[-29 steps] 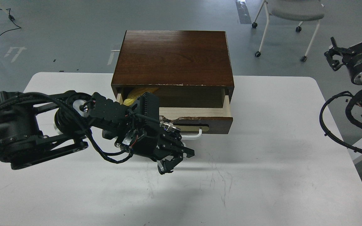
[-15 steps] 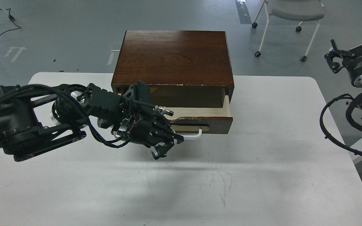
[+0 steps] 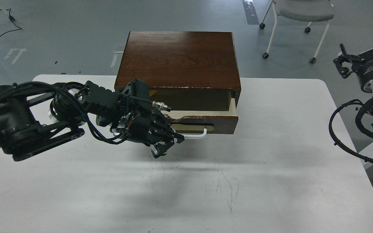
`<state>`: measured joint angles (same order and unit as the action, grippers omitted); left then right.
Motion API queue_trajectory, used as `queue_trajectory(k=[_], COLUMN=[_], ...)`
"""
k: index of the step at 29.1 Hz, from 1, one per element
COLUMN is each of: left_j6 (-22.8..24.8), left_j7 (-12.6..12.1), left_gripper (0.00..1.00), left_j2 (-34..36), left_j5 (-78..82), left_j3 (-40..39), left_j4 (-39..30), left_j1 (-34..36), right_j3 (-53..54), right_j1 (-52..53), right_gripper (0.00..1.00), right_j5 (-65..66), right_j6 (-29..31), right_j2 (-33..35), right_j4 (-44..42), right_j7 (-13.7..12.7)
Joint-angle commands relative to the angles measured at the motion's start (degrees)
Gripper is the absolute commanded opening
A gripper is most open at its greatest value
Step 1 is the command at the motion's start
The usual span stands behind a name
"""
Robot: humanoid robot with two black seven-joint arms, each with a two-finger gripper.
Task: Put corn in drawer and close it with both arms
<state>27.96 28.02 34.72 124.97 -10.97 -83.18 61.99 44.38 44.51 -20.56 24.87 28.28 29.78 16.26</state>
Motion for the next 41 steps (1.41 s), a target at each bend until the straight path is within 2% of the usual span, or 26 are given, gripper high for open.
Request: queue_trajectory(k=[1, 8, 19, 33, 41], left_j6=[0.0, -1.2, -1.5, -2.8, -3.4], left_j7=[0.0, 0.0, 0.0, 0.0, 0.0], left_gripper=[0.00, 0.00, 0.00, 0.00, 0.00], left_j2=[-0.4, -1.5, -3.1, -3.2, -3.7], left_j5=[0.0, 0.0, 0.0, 0.0, 0.0], left_j3=[-0.2, -0.1, -0.2, -0.1, -1.1], left_j4=[2.4, 8.1, 10.5, 12.2, 10.8], left_j1=[0.2, 1.0, 2.5, 3.3, 3.3], right_j3=[0.0, 0.0, 0.0, -0.1, -0.6], right_j1=[0.1, 0.1, 0.1, 0.1, 0.1], right_gripper=[1.00, 1.00, 1.00, 1.00, 1.00], right_j5=[0.0, 0.0, 0.0, 0.0, 0.2], right_j6=[0.0, 0.0, 0.0, 0.0, 0.4], right_j2=[0.2, 0.2, 0.3, 0.4, 0.7], right_j4=[-0.1, 0.0, -0.1, -0.1, -0.2], right_j7=[0.0, 0.0, 0.0, 0.0, 0.0])
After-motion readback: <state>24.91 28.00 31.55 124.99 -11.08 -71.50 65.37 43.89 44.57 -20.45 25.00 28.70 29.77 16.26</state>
